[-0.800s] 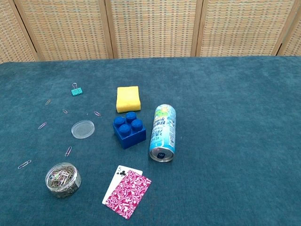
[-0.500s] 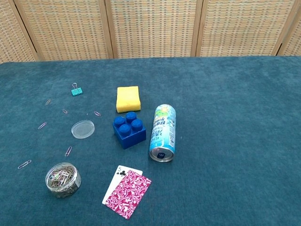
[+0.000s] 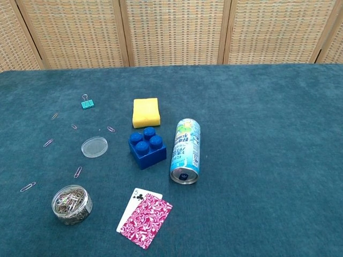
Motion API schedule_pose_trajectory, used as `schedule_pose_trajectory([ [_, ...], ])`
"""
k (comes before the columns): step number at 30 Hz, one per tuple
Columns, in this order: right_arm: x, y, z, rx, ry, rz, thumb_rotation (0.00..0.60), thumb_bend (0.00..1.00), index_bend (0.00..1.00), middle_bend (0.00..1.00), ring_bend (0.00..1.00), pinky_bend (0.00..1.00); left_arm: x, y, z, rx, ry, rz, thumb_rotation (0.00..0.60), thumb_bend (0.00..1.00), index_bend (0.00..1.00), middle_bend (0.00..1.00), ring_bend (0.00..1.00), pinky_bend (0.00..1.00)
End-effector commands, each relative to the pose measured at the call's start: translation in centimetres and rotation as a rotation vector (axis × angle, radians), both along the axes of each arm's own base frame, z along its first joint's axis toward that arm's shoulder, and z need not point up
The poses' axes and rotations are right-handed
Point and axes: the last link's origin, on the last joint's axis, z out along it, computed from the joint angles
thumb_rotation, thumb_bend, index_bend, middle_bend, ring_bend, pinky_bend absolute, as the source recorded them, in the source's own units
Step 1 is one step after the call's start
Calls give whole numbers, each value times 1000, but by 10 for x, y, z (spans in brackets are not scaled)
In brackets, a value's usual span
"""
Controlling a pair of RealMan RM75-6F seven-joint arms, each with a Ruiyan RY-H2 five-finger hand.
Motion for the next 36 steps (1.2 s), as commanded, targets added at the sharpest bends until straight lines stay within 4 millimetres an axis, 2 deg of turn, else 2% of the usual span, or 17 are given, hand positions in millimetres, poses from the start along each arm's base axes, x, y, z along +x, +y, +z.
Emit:
schedule_pose_trajectory([
  [1, 0, 0, 0, 1, 0, 0, 600, 0, 10, 0, 0, 0, 1, 14, -22, -86, 40, 6, 600, 901, 123, 0, 0, 0],
  [7, 1, -1, -3, 5, 10, -1, 600, 0, 10, 0, 0, 0, 6, 31, -57, -213, 61, -26, 600, 958, 212, 0, 0, 0],
  [15, 1, -3, -6, 16, 21, -8, 600, 0, 10, 0, 0, 0, 8, 40, -84, -306, 75, -38, 600, 973, 238, 0, 0, 0],
  [23, 1, -3, -7, 19, 19, -9, 600, 0, 10, 0, 0, 0, 8, 39, -100, -356, 91, -4, 600, 973, 252, 0, 0, 0],
  [36, 1, -3, -6, 22, 10, -9, 600, 0, 10, 0, 0, 0, 9, 33, -111, -408, 111, 36, 600, 973, 253, 0, 0, 0],
])
